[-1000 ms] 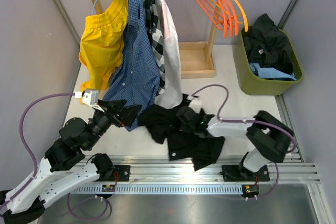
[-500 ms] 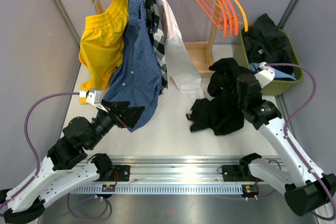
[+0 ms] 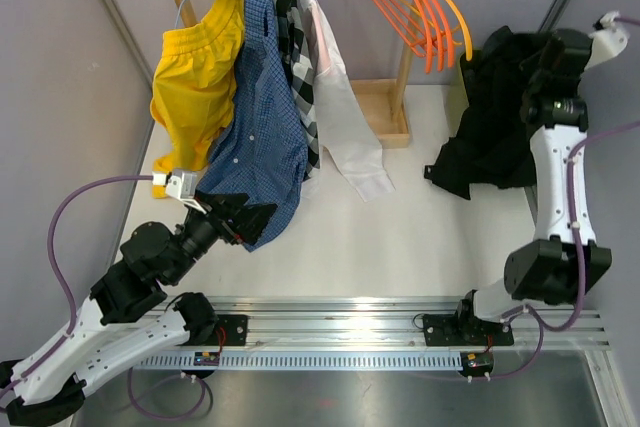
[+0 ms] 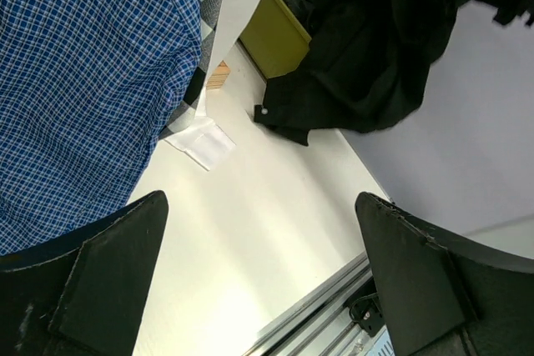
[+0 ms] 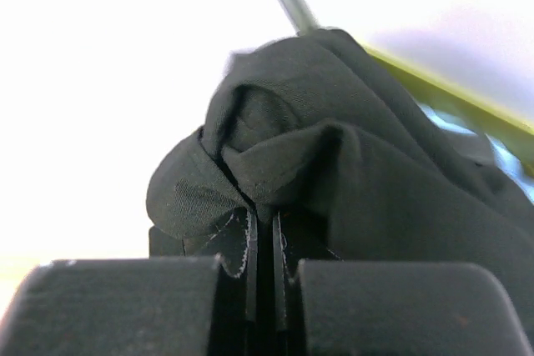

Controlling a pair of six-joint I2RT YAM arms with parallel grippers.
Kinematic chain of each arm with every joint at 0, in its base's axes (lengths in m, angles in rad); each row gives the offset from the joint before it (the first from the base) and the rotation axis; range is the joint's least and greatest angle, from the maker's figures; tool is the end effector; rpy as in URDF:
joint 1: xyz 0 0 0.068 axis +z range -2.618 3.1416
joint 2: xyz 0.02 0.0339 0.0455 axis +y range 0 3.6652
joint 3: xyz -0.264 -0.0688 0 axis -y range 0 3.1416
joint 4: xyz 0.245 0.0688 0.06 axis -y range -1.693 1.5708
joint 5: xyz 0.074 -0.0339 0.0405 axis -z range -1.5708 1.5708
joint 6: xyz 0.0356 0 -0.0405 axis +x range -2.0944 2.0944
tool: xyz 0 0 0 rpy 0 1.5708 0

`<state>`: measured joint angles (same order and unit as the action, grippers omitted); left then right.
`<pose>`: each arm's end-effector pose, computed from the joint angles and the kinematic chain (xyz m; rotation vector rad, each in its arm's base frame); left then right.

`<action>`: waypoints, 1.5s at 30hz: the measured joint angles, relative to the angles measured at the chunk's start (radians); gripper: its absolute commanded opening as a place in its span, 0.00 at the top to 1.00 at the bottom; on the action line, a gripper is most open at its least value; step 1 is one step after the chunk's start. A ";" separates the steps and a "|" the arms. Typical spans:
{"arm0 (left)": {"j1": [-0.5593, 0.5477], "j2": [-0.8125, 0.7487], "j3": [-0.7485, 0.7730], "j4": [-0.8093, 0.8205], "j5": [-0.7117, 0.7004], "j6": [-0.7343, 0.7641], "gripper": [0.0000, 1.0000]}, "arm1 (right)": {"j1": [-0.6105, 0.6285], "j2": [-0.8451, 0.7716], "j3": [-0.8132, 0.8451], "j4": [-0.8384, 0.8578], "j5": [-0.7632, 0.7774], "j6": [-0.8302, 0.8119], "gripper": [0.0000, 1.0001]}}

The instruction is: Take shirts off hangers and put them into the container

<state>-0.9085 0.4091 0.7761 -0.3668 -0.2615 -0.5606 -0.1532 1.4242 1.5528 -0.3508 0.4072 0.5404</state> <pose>0.0646 -0.0679 0.3625 0.0713 1.6497 -0.9377 0.3149 -0.0629 0.4421 0.8672 1.5491 -0.0855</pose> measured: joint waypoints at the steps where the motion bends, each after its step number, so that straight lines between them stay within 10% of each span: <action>1: 0.000 0.002 0.001 -0.001 0.000 0.000 0.01 | -0.009 0.058 0.089 0.018 -0.023 -0.003 1.00; 13: 0.000 -0.006 0.030 -0.048 -0.013 0.013 0.01 | -0.114 0.527 1.087 0.266 -0.185 -0.040 1.00; 21: 0.000 0.008 0.042 -0.054 -0.027 0.022 0.01 | -0.139 0.445 0.941 0.529 -0.162 -0.122 1.00; 35: 0.000 0.051 0.040 -0.027 -0.018 0.029 0.01 | -0.137 0.385 0.015 0.462 -0.108 -0.066 1.00; 45: 0.000 0.025 0.006 -0.028 -0.007 0.006 0.01 | -0.140 0.862 0.423 0.008 -0.136 0.063 1.00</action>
<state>-0.9085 0.4343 0.7822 -0.3950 -0.2684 -0.5545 -0.2928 2.2864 1.9755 -0.3431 0.2710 0.6037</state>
